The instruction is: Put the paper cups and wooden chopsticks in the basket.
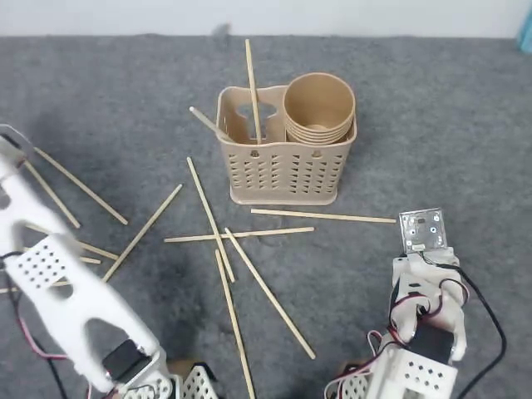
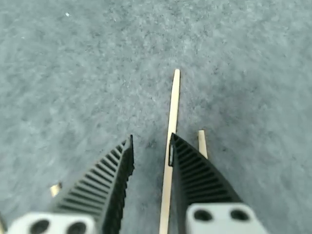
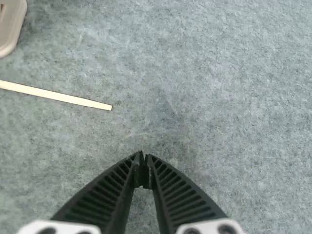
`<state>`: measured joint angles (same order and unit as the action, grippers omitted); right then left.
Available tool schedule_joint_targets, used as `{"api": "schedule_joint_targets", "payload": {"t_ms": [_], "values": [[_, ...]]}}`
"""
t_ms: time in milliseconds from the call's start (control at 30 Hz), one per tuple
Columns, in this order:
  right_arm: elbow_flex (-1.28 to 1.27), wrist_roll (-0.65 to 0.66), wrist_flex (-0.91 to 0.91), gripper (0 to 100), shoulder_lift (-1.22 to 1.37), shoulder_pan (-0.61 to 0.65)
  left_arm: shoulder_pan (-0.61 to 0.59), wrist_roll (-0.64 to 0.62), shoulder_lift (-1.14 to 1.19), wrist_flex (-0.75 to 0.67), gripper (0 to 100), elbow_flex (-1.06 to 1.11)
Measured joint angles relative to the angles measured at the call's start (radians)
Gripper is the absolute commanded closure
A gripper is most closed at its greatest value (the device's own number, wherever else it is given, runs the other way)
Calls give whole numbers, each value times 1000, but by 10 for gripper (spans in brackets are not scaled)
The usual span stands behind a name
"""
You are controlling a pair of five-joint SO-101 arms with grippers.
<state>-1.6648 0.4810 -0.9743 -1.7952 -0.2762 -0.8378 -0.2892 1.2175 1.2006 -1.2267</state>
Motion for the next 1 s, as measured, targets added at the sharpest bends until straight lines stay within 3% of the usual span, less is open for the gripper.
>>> {"api": "schedule_joint_targets", "payload": {"t_ms": [267,533,633,1000], "values": [[0,0,0,991,0,0,29,-2,206,0,885,-203],[0,0,0,991,0,0,35,-6,270,18,915,-261],[0,0,0,991,0,0,37,-5,269,84,993,-282],[0,0,0,991,0,0,51,0,164,480,989,-265]]}}
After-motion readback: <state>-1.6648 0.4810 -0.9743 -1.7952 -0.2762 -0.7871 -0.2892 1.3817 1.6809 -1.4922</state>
